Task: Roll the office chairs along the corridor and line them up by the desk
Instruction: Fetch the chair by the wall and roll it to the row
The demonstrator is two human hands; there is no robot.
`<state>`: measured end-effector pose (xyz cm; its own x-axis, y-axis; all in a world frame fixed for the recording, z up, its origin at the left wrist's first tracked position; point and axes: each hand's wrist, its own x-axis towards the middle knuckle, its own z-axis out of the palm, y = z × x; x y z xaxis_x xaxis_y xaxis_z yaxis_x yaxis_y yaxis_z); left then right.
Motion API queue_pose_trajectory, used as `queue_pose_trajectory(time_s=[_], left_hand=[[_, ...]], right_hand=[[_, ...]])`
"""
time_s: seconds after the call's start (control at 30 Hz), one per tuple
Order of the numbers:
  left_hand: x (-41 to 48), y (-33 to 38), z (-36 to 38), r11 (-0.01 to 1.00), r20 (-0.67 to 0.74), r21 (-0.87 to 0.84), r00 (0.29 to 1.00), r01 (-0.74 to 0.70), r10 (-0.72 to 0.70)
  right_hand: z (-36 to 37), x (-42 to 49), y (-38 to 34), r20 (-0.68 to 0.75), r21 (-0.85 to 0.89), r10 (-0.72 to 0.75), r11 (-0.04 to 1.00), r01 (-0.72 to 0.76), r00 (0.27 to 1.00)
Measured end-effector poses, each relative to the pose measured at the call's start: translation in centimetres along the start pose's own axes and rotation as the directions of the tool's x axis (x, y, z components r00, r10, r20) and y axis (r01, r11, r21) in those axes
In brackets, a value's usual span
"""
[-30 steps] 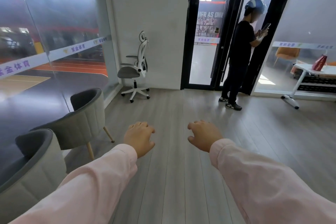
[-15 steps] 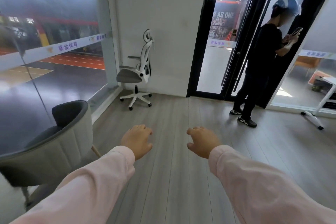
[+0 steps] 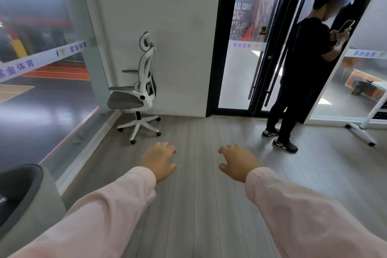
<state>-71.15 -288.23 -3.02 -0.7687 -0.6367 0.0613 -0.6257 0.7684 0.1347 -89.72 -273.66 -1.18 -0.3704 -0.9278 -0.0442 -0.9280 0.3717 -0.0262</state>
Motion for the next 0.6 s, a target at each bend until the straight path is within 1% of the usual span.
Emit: queue_pose_trajectory(time_s=[0.13,0.27,0.4,0.6], left_hand=[[10.3,-0.6,0.9,0.999,-0.010,0.037,1.000,0.023,-0.022],[21.1,-1.2,0.3,0.997,-0.015,0.024,0.998,0.068,-0.068],[30.0,-2.6,-0.2,0.994,-0.035,0.017,0.994,0.105,-0.104],[41.8,-6.4,1.3,0.989,-0.010,-0.003,0.989,0.150,-0.150]], right_hand=[[0.0,9.9,4.8,-0.016,-0.005,-0.024,1.000,0.024,1.000],[-2.2,20.7,9.5,-0.035,0.001,-0.065,0.998,0.066,0.997],[-3.9,30.5,12.8,-0.068,-0.003,-0.106,0.994,0.106,0.992],[-3.2,42.8,15.9,-0.014,-0.018,-0.149,0.989,0.148,0.989]])
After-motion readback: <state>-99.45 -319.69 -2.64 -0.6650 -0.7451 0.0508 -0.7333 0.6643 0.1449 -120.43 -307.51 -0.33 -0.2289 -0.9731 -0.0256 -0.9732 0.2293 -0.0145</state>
